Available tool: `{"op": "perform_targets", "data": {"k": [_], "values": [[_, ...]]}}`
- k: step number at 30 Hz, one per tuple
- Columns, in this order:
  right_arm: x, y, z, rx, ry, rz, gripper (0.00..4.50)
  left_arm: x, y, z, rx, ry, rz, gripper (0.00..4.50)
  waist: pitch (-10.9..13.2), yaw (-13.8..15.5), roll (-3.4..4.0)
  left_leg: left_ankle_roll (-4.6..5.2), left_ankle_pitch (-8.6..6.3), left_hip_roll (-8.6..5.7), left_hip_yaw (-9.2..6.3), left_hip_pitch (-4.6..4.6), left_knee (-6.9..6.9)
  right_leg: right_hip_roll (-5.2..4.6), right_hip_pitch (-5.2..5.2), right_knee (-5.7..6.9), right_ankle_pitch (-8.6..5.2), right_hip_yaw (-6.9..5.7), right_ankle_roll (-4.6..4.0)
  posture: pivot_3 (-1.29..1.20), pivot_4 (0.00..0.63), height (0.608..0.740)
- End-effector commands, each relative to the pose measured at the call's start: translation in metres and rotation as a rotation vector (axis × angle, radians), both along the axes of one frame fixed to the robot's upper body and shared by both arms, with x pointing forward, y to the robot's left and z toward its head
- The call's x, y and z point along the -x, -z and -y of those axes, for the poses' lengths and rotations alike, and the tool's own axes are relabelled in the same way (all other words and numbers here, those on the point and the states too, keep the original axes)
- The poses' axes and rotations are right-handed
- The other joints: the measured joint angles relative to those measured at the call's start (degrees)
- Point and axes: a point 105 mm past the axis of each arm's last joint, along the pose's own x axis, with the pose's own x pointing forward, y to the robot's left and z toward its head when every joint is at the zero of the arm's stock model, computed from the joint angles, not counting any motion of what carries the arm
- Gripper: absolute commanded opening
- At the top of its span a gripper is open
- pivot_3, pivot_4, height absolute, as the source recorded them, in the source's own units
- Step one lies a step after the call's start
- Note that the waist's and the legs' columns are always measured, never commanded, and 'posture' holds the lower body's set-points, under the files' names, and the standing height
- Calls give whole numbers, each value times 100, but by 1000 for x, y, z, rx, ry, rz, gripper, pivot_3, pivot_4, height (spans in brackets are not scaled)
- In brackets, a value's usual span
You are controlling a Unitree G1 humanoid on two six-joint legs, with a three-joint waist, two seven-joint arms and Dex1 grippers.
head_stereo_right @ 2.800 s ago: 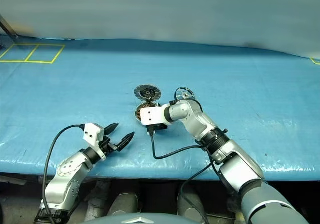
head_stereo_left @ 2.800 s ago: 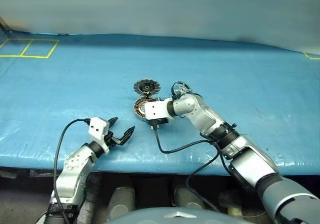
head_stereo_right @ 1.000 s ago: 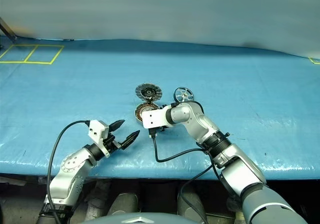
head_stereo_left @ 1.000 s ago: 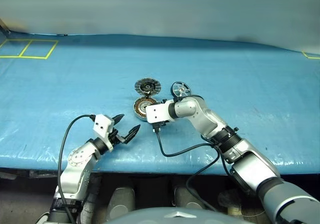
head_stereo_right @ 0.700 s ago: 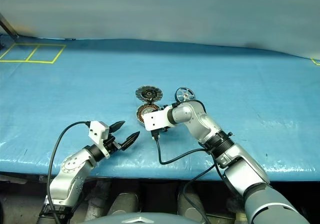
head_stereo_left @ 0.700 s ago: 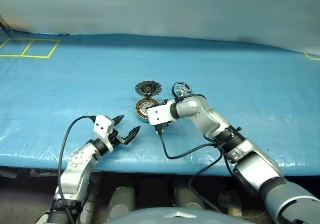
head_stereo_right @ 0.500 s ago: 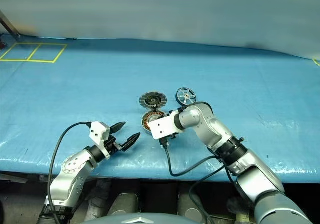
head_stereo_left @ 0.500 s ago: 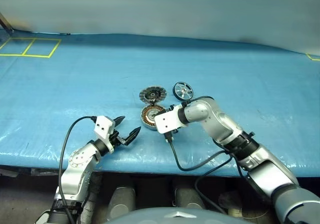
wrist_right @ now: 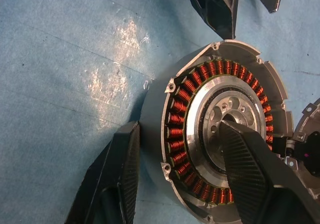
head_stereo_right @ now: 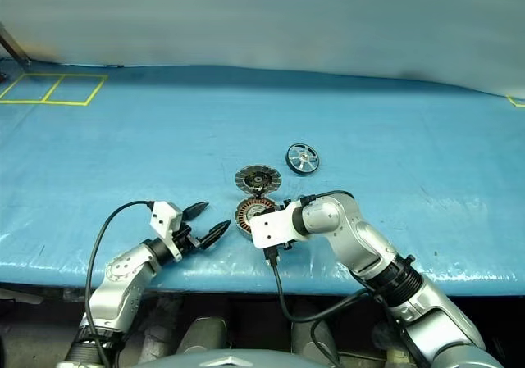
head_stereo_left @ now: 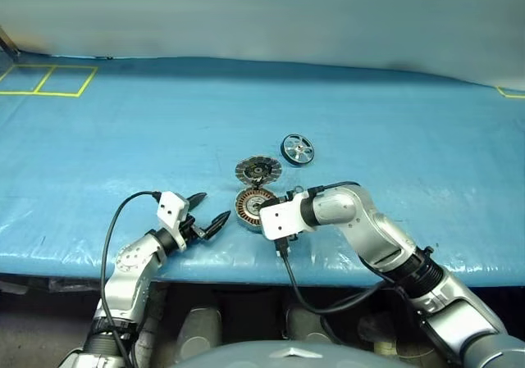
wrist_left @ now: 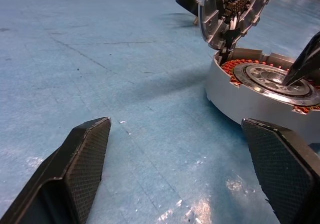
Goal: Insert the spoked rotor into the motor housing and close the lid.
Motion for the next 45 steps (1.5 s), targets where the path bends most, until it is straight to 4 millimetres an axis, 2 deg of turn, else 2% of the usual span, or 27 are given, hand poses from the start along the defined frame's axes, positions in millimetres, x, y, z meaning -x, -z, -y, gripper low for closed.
{"op": "perform_targets", "data": {"k": [1,10,17,21,26,36,38,43,45], "values": [[-5,11,13,58,47,-19,2057,-1,-5,2,-7,19,32,4500,0,6,0,-2,3,0,0,0,0,0,0,0,-4,0,5,0,150,740],[-19,7,15,93,54,47,2057,-3,-2,5,-7,25,27,4500,0,10,0,2,13,0,1,-1,34,-1,13,0,-1,2,-4,0,150,740],[-15,8,14,89,33,19,2057,-4,0,5,-5,25,25,4500,0,14,0,2,13,0,0,-2,37,-1,15,1,1,2,-5,0,150,740],[-12,5,11,60,39,24,3406,-3,1,6,-3,30,23,4500,0,19,0,3,12,0,-1,-4,37,-1,14,-1,1,2,-5,0,150,740],[-3,-11,2,-59,12,1,3406,-4,3,13,-21,35,18,4500,1,33,1,5,11,-1,-2,-7,28,-1,10,-2,1,1,-4,0,150,740],[-3,-36,14,-186,81,52,3406,-10,-2,44,-12,55,22,4500,3,78,3,5,11,-4,-3,-9,17,-2,6,-5,5,1,3,0,150,740],[-1,-41,17,-227,110,30,3406,-7,-4,50,-11,60,23,4500,3,90,3,5,11,-4,-3,-9,17,-2,7,-6,5,1,4,0,150,740],[6,-55,31,-473,275,-175,3406,2,-8,63,-11,66,23,4500,4,90,2,8,9,-5,-4,-16,11,-4,4,-12,15,3,21,0,150,740],[-1,-62,42,-574,385,-197,3406,6,-9,66,-13,67,21,4500,5,89,2,8,9,-5,-5,-16,8,-4,3,-13,14,3,20,0,150,740]]}}
